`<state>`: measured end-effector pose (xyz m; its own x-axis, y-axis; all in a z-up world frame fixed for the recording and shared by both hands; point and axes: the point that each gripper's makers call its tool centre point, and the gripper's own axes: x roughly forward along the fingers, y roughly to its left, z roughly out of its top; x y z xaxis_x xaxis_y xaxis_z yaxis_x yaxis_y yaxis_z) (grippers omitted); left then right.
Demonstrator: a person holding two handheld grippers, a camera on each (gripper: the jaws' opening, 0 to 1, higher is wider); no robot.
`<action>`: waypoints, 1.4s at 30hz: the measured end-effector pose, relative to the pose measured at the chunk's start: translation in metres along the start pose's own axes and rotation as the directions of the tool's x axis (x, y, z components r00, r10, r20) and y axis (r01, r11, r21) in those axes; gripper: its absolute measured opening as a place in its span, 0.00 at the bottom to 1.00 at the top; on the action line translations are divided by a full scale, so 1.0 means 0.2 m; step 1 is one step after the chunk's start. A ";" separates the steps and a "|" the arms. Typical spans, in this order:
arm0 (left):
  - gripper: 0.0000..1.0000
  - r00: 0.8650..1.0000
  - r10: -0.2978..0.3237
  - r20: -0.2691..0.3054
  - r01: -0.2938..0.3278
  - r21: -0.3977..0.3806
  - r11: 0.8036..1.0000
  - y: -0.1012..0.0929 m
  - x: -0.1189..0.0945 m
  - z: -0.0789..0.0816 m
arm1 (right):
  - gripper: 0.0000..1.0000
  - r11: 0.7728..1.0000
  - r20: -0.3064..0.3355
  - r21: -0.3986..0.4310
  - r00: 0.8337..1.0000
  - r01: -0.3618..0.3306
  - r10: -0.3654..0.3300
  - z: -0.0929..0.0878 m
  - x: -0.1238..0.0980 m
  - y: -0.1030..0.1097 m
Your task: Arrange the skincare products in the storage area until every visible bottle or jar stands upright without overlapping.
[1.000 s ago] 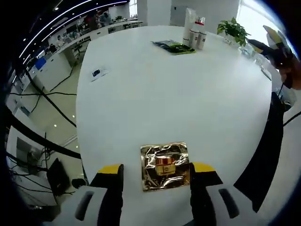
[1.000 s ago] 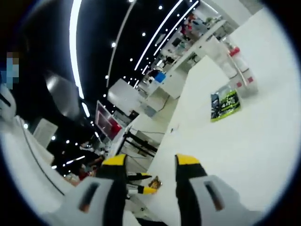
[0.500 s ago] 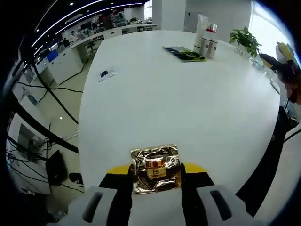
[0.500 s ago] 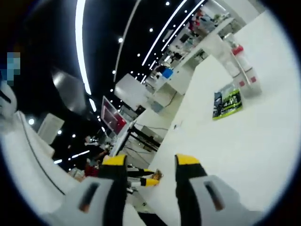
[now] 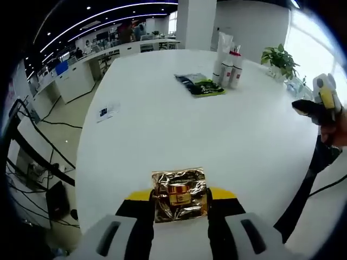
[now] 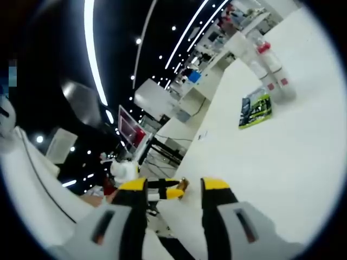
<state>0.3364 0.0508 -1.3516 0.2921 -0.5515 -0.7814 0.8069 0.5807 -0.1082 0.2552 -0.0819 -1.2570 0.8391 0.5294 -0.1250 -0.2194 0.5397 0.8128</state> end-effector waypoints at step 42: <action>0.20 0.610 -0.790 0.066 0.793 -0.038 0.609 -1.11 -0.15 0.56 | 0.00 0.950 0.098 0.272 0.986 -0.154 0.132 0.16 -0.41 -0.05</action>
<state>0.2054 -0.1288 -1.2354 -0.4252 -0.8346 -0.3502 0.7032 -0.0610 -0.7084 0.2054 -0.1522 -1.2363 0.8477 0.5290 0.0397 -0.2024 0.2534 0.9459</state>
